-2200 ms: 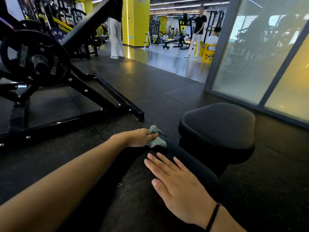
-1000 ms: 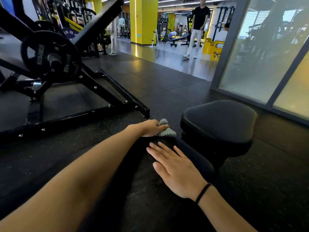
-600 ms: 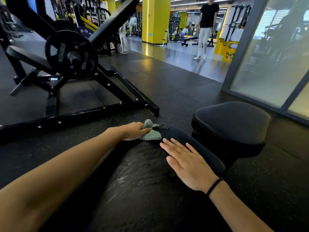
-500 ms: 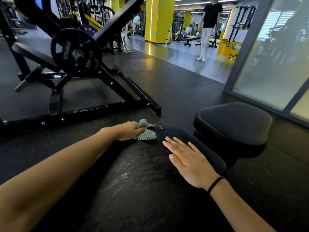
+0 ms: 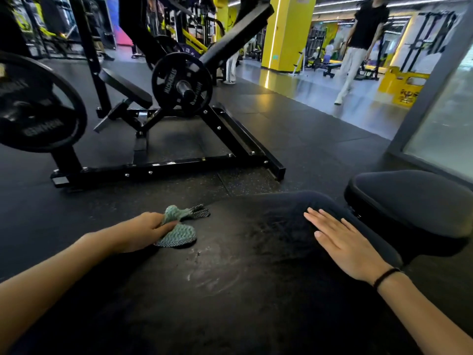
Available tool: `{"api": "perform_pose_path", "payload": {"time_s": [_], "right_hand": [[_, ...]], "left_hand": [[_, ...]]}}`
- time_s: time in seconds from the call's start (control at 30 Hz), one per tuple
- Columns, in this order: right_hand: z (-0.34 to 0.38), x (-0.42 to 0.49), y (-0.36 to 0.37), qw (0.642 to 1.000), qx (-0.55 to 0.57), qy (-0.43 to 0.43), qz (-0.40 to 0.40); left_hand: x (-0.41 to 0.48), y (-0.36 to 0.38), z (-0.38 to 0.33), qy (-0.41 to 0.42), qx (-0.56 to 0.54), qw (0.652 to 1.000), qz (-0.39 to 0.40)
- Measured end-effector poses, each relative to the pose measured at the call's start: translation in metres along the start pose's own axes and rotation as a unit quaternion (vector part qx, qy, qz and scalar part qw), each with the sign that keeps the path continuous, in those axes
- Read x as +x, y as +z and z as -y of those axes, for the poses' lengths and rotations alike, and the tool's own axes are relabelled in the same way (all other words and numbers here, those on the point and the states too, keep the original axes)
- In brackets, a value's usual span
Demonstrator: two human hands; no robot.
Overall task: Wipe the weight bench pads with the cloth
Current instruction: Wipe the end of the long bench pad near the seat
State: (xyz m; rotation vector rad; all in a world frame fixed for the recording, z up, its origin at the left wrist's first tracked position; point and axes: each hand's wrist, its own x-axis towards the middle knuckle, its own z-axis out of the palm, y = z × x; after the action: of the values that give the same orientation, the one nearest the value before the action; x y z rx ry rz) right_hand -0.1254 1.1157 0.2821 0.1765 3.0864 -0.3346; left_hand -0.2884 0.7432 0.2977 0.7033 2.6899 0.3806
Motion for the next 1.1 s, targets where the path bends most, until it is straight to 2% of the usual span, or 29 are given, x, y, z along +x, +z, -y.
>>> {"api": "perform_pose_path", "payload": {"time_s": [0.13,0.27,0.5,0.67,0.83,0.93,1.1], "right_hand": [[-0.001,-0.001,0.001,1.000,-0.004,0.000,-0.010],[0.002,-0.002,0.001,1.000,-0.004,0.008,-0.015],[0.000,-0.001,0.003,1.000,-0.007,0.007,-0.013],[0.003,-0.001,0.005,1.000,-0.011,0.013,-0.025],[0.000,0.002,0.006,1.000,-0.011,0.011,-0.019],[-0.002,0.002,0.007,1.000,-0.010,0.008,-0.027],[-0.003,0.000,0.005,1.000,0.003,0.007,-0.022]], "left_hand": [[-0.057,-0.006,0.044,-0.008,0.002,1.000,0.022],[-0.056,-0.011,0.045,-0.014,0.026,0.999,0.035],[0.044,0.011,-0.037,0.030,-0.069,0.997,-0.012],[0.114,0.017,-0.118,0.091,-0.012,0.996,-0.002],[0.154,0.027,-0.190,0.110,0.012,0.994,0.021],[0.159,0.031,-0.202,0.105,0.010,0.994,0.021],[0.150,0.024,-0.167,0.092,0.005,0.996,-0.004]]}}
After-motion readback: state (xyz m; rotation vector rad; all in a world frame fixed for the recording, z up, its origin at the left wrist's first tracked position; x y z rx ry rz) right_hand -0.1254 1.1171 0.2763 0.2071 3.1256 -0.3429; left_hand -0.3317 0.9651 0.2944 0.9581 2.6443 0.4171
